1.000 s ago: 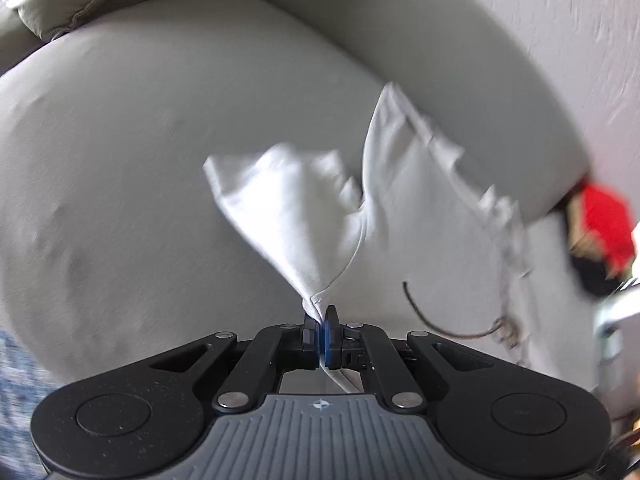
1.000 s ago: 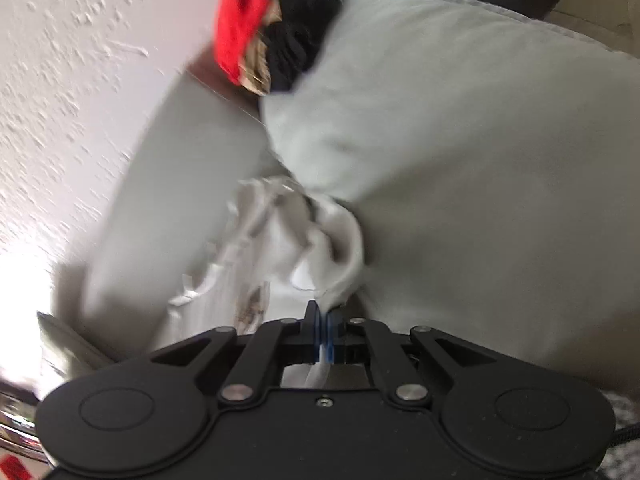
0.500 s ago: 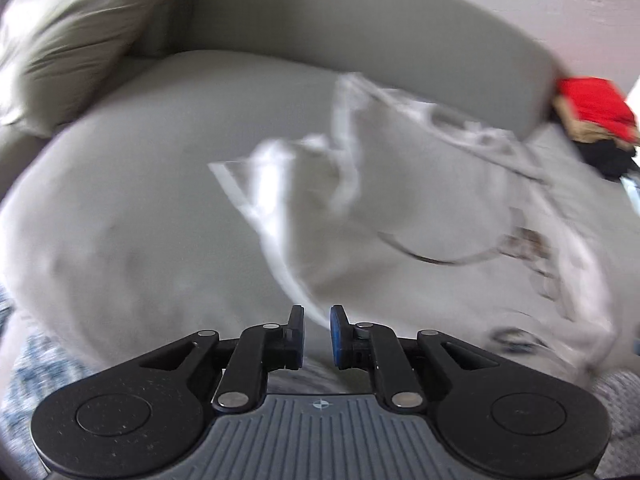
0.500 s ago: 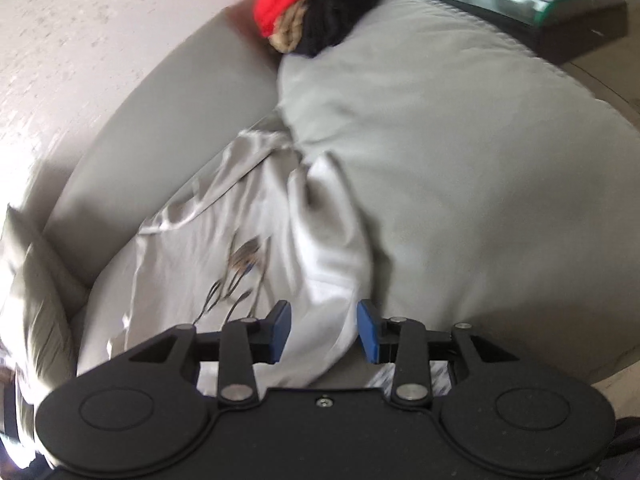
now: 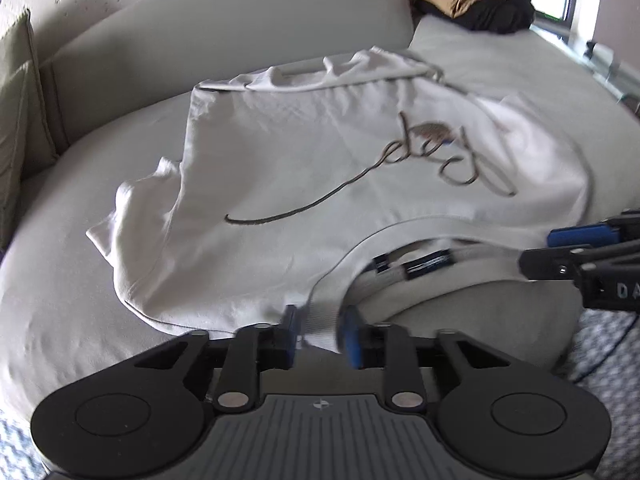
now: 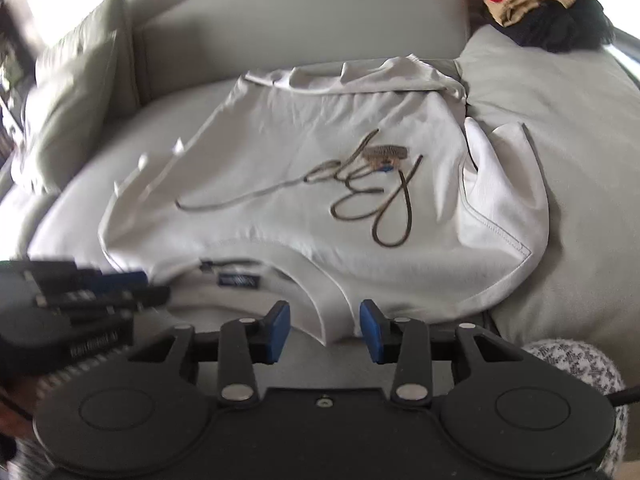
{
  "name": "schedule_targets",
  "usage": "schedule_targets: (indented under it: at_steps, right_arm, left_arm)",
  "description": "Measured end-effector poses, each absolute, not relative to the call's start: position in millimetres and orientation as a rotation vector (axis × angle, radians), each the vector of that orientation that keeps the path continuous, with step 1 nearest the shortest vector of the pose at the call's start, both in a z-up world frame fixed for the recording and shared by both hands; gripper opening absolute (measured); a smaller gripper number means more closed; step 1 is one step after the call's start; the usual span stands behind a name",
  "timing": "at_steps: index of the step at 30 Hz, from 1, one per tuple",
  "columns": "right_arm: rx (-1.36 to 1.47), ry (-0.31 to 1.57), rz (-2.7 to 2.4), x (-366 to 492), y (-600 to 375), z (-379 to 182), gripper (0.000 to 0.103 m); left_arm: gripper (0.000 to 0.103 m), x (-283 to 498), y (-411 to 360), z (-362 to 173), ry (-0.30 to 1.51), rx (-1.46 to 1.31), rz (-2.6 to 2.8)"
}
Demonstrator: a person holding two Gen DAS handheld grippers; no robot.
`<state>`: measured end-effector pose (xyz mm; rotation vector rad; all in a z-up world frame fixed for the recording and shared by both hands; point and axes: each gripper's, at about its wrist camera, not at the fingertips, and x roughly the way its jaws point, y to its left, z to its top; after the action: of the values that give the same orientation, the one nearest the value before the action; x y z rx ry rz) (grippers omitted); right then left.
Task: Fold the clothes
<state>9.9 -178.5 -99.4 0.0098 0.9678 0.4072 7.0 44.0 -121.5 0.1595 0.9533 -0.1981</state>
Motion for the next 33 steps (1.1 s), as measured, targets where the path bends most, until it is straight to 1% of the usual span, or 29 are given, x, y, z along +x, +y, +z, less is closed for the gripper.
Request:
schedule_targets:
  at_steps: [1, 2, 3, 4, 9, 12, 13, 14, 16, 17, 19, 20, 22, 23, 24, 25, 29, 31, 33]
  right_arm:
    - [-0.019, 0.962, 0.399, 10, -176, -104, 0.022]
    - [-0.048, 0.953, 0.386, 11, -175, -106, 0.016]
    - [-0.077, 0.944, 0.371, 12, -174, -108, 0.005]
    - [-0.061, 0.946, 0.371, 13, -176, -105, 0.002]
    - [-0.021, 1.003, 0.395, 15, -183, -93, 0.002]
    - [-0.031, 1.056, 0.424, 15, -180, -110, 0.002]
    - [-0.015, 1.065, 0.433, 15, -181, -109, 0.005]
    - [0.005, 1.074, 0.442, 14, -183, -106, 0.008]
    - [0.055, 1.079, 0.458, 13, -190, -100, 0.025]
    - [0.088, 1.073, 0.465, 11, -196, -95, 0.027]
    - [0.141, 1.051, 0.471, 9, -206, -86, 0.034]
    - [0.159, 1.030, 0.459, 12, -209, -85, 0.034]
    - [0.196, 0.988, 0.431, 20, -214, -85, 0.033]
    - [0.214, 0.966, 0.417, 23, -217, -85, 0.030]
    - [0.239, 0.956, 0.402, 30, -217, -88, 0.023]
    - [0.271, 0.952, 0.396, 38, -216, -92, 0.019]
    - [0.294, 0.964, 0.390, 62, -202, -107, 0.019]
    - [0.266, 0.994, 0.387, 68, -195, -116, 0.019]
    - [0.212, 1.035, 0.387, 63, -189, -120, 0.017]
  left_arm:
    - [0.006, 8, 45, -122, 0.959, 0.163, -0.200]
    - [0.001, 8, 47, -122, 0.966, 0.167, -0.202]
    - [0.001, 9, 48, -122, 0.972, 0.171, -0.203]
    - [0.001, 9, 49, -123, 0.978, 0.175, -0.205]
    - [0.001, 12, 55, -127, 1.032, 0.196, -0.219]
    - [0.002, 13, 54, -137, 1.058, 0.213, -0.206]
    - [0.003, 12, 53, -136, 1.053, 0.216, -0.203]
    - [0.007, 10, 53, -132, 1.052, 0.206, -0.210]
    - [0.015, 5, 57, -122, 1.044, 0.174, -0.235]
    - [0.015, 2, 61, -116, 1.036, 0.153, -0.252]
    - [0.016, -1, 68, -106, 1.007, 0.090, -0.285]
    - [0.020, -2, 71, -101, 0.993, 0.058, -0.302]
    - [0.021, 11, 67, -107, 0.986, 0.045, -0.262]
    - [0.021, 17, 65, -110, 0.982, 0.039, -0.242]
    - [0.021, 24, 63, -113, 0.979, 0.033, -0.222]
    - [0.019, 30, 60, -116, 0.975, 0.027, -0.202]
    - [0.019, 56, 52, -127, 0.961, 0.002, -0.122]
    - [0.019, 59, 48, -140, 1.019, 0.034, -0.091]
    - [0.019, 50, 48, -142, 1.021, 0.059, -0.094]
